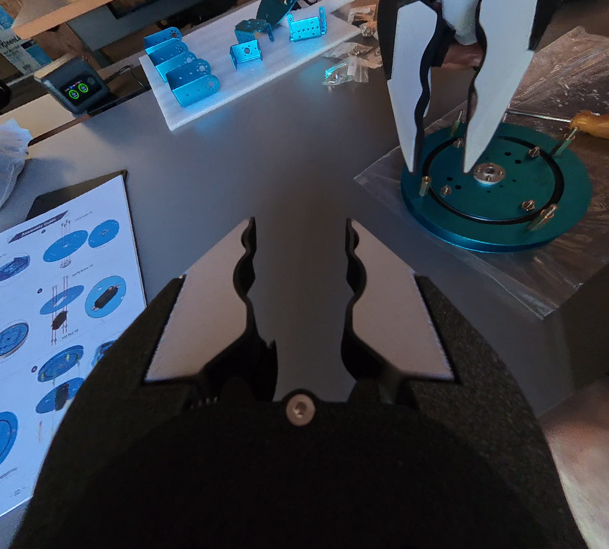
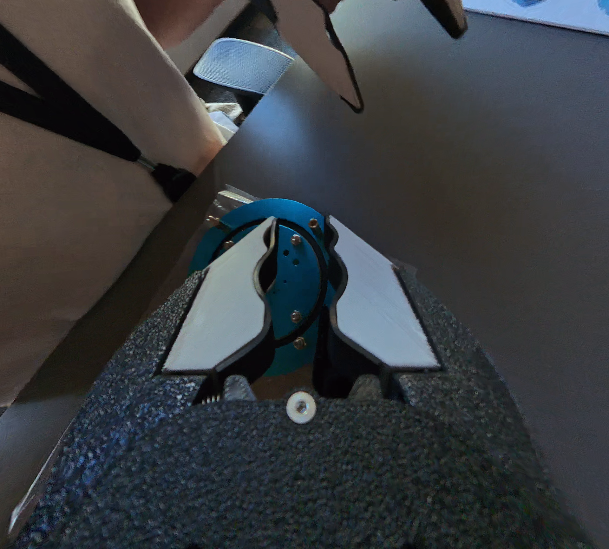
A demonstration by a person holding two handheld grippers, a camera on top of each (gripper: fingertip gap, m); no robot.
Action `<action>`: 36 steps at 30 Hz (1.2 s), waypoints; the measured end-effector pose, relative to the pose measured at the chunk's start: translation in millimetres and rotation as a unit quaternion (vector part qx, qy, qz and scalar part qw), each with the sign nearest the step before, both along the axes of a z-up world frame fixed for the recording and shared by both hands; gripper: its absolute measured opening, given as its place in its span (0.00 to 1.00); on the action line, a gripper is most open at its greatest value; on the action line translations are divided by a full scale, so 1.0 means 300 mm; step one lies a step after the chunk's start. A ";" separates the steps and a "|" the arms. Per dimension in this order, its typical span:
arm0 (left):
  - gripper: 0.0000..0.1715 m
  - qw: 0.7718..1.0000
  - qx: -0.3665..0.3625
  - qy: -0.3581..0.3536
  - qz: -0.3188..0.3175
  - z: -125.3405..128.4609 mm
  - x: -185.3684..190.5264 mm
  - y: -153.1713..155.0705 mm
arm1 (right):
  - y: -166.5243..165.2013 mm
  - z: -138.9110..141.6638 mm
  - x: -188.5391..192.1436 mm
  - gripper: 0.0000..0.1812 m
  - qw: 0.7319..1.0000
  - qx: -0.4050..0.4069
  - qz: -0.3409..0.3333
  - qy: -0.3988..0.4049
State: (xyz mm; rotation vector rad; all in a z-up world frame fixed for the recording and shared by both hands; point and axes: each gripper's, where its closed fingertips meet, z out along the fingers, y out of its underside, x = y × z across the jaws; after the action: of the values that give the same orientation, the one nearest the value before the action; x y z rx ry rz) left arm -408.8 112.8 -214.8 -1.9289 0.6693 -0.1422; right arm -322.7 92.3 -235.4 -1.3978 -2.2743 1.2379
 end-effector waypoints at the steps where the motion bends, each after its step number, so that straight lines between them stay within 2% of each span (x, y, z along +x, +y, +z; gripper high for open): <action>1: 0.31 1.000 0.001 -0.003 -0.002 -0.008 -0.004 -0.005 | 0.004 -0.009 -0.002 0.15 1.000 0.008 -0.009 -0.007; 6: 0.31 1.000 -0.005 0.014 -0.015 -0.082 -0.030 -0.037 | 0.007 -0.037 -0.014 0.14 0.998 0.020 -0.043 -0.032; 9: 0.31 0.999 0.012 0.001 -0.031 -0.060 -0.029 -0.057 | 0.001 -0.055 -0.015 0.05 0.997 0.022 -0.057 -0.045; 13: 0.30 0.998 0.006 -0.030 -0.049 -0.047 -0.020 -0.068 | 0.022 -0.047 -0.017 0.04 0.994 0.047 -0.093 -0.029; 15: 0.30 0.997 -0.006 -0.039 -0.068 -0.051 0.001 -0.073 | 0.027 -0.010 -0.015 0.03 0.993 0.037 -0.115 -0.005; 21: 0.29 0.985 -0.045 -0.069 -0.152 -0.048 0.108 -0.082 | 0.040 0.076 0.059 0.03 0.983 0.042 -0.172 0.037; 26: 0.22 0.972 -0.035 -0.083 -0.218 -0.004 0.217 -0.047 | 0.035 0.157 0.152 0.03 0.973 0.026 -0.213 0.088; 32: 0.20 0.926 -0.055 -0.153 -0.341 0.099 0.429 -0.069 | 0.037 0.220 0.317 0.02 0.951 0.003 -0.271 0.151; 36: 0.20 0.911 -0.075 -0.131 -0.383 0.100 0.538 -0.036 | 0.041 0.225 0.390 0.02 0.941 -0.010 -0.287 0.181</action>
State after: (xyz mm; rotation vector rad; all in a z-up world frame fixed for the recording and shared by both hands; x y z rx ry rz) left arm -247.3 101.9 -184.9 -1.6425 1.2231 -0.9489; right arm -205.8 104.6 -167.8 -1.5313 -1.4657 1.1898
